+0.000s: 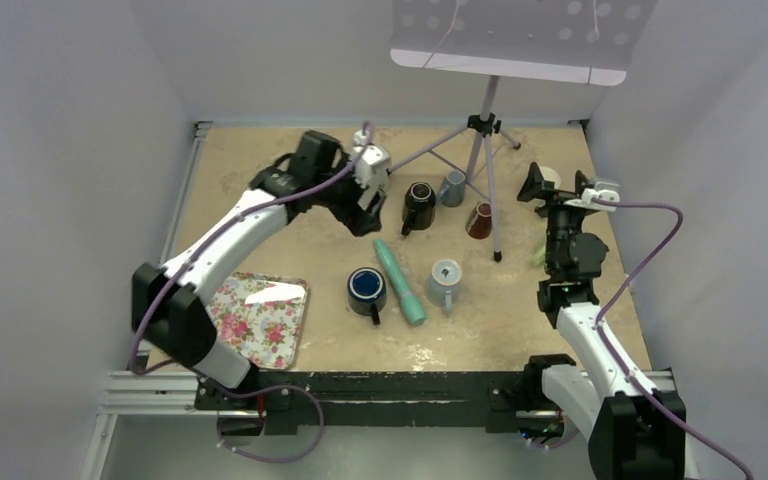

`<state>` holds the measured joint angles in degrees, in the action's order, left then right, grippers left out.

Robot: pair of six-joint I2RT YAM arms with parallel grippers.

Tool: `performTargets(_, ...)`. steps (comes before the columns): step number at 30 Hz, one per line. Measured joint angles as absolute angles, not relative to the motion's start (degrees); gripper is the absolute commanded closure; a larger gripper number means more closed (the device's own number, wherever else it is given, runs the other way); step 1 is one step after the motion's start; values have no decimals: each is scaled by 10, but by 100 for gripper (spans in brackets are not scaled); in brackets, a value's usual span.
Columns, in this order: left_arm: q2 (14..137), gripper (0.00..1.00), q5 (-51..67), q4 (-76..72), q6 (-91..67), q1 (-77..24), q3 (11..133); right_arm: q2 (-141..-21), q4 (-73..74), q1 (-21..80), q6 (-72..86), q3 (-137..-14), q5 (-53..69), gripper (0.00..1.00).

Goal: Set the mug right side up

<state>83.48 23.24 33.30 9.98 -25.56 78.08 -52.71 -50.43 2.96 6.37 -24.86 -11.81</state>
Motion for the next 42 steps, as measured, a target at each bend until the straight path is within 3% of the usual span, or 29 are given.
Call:
performTargets(4, 964, 17, 222, 389, 83, -330, 837, -520, -465, 37, 90, -255, -109, 1)
performTargets(12, 1119, 19, 159, 354, 40, -356, 903, -521, -398, 89, 120, -255, -110, 1)
performTargets(21, 1185, 25, 95, 287, -18, -378, 943, -520, -385, 120, 131, -255, -124, 1)
performTargets(29, 1225, 54, 74, 270, -51, -384, 956, -521, -367, 125, 133, -263, -124, 1)
performTargets(37, 1230, 57, 68, 256, -73, -382, 969, -520, -341, 130, 131, -276, -122, 1)
performTargets(38, 1230, 60, 67, 252, -74, -381, 971, -520, -337, 131, 130, -276, -122, 1)
performTargets(42, 1240, 94, 65, 244, -79, -379, 982, -520, -321, 132, 130, -278, -118, 1)
